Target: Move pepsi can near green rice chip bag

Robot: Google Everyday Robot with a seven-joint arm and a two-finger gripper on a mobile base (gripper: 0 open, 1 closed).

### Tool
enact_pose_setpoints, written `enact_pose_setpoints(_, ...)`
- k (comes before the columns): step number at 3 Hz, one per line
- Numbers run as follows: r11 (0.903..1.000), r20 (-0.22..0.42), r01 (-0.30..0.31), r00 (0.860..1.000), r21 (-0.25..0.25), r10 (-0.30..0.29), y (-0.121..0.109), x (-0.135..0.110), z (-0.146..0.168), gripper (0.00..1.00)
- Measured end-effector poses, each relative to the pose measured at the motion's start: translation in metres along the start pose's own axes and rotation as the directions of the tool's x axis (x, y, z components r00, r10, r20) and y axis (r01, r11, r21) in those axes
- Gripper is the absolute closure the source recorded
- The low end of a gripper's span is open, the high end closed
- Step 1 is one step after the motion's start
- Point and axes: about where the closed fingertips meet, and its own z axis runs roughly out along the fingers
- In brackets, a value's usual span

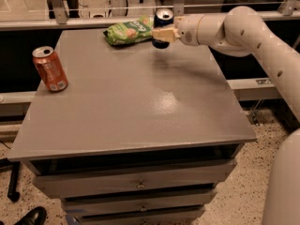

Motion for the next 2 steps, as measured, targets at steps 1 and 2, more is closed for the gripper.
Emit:
enact_pose_setpoints(1,0.9993,0.021,0.036,0.999,0.008,-0.036,-0.028,-0.019,0.020,1.00)
enact_pose_setpoints(2,0.9981,-0.009,0.062,0.998,0.004,-0.062,-0.040,-0.020,0.031,1.00)
